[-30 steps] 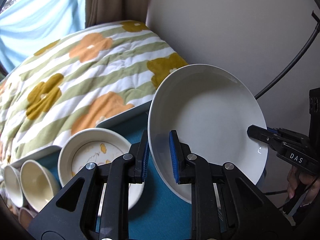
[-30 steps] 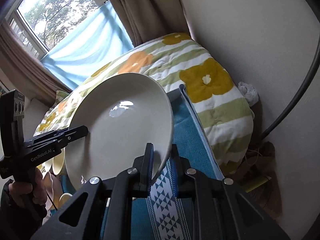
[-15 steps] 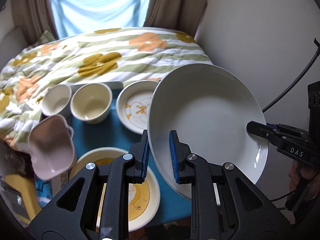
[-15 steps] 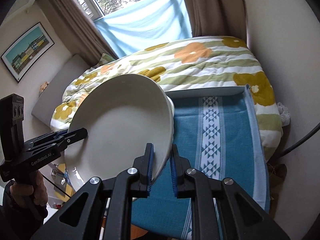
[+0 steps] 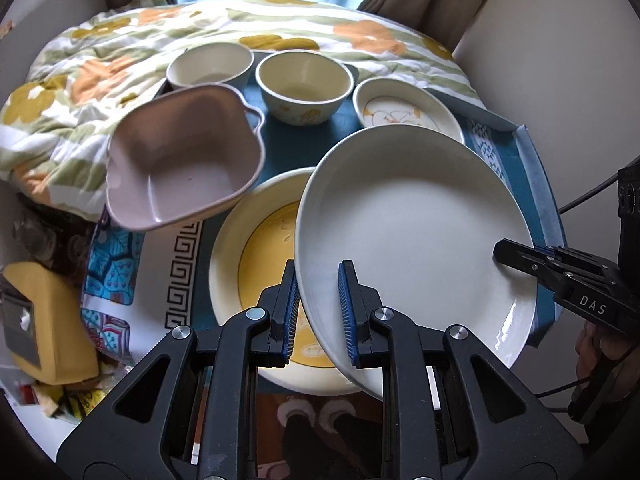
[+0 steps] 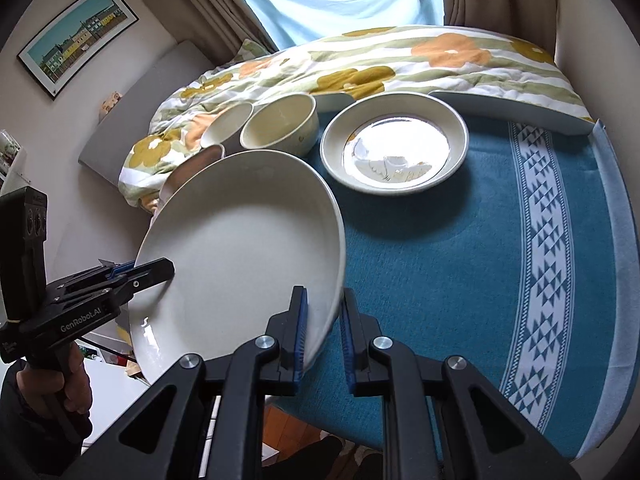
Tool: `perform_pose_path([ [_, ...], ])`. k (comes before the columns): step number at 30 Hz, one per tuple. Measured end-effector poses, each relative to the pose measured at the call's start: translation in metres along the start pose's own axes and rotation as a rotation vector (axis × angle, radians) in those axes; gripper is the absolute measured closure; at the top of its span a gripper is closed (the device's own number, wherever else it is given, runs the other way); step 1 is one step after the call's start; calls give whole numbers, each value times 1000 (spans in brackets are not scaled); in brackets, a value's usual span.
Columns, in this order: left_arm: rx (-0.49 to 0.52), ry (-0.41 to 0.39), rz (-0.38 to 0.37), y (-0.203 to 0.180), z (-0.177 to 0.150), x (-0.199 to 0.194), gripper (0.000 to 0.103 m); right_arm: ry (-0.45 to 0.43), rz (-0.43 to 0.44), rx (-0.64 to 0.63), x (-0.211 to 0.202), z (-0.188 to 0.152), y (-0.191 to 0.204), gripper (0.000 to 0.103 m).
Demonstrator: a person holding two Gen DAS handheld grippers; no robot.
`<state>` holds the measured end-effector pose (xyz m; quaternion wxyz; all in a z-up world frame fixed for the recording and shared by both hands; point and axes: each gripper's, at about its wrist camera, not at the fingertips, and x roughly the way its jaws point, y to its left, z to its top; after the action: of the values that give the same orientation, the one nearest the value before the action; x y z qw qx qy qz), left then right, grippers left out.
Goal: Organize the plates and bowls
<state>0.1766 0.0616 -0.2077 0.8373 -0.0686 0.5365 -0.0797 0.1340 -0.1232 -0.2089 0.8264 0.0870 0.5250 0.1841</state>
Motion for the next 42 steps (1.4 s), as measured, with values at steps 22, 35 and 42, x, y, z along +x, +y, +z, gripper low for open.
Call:
perform_pose_path([
  [22,140,64,62,15,-8,64,86,44,-167,-19,52,-11,20,88],
  [35,283,39,208,-3,-15,67,86,43,-200,-47,57,-12,27,88],
  [42,313,19,257,-3,-16,62,86,46,-226,-102,62,-11,35,88],
])
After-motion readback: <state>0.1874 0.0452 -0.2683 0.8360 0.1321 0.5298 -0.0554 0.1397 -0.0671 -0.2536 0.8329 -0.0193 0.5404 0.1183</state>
